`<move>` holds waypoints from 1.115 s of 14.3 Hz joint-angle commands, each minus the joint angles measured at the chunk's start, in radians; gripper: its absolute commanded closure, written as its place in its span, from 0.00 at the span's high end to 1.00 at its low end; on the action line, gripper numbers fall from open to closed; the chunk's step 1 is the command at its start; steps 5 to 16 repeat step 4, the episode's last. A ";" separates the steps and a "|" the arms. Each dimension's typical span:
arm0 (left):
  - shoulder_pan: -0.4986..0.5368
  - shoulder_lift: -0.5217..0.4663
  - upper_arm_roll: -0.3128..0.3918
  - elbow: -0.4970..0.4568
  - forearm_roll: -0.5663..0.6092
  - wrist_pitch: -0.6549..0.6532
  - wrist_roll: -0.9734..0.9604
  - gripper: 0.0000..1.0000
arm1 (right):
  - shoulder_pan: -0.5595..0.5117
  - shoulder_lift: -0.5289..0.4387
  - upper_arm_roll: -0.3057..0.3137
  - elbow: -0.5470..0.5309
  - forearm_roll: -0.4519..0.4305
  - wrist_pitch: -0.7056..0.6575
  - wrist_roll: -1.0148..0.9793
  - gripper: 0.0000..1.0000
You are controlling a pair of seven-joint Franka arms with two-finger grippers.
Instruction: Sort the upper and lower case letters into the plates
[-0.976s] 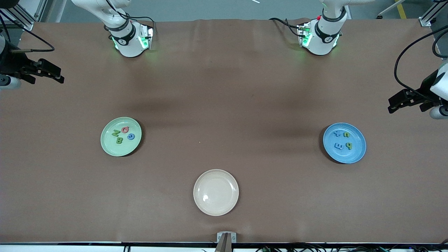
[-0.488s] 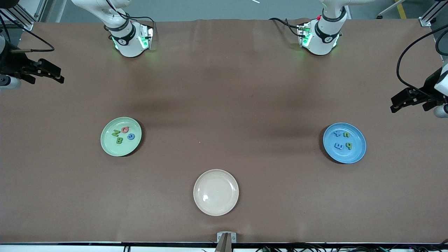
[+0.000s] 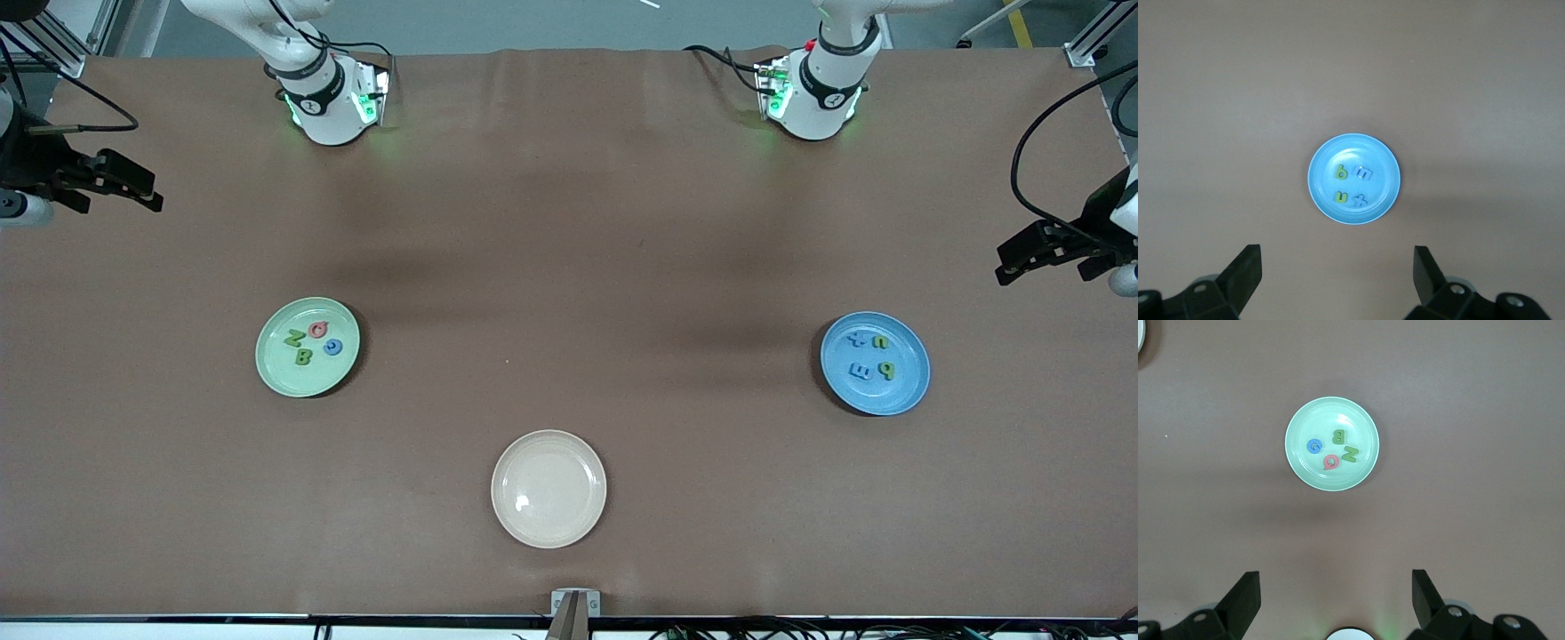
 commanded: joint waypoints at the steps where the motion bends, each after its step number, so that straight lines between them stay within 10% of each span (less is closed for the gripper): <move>1: 0.003 0.001 0.011 0.019 -0.040 -0.023 0.004 1.00 | -0.003 -0.027 0.003 -0.019 -0.011 0.002 -0.003 1.00; 16: 0.001 0.000 0.011 0.018 -0.039 -0.029 0.001 1.00 | -0.003 -0.028 0.004 -0.018 -0.011 0.002 -0.003 1.00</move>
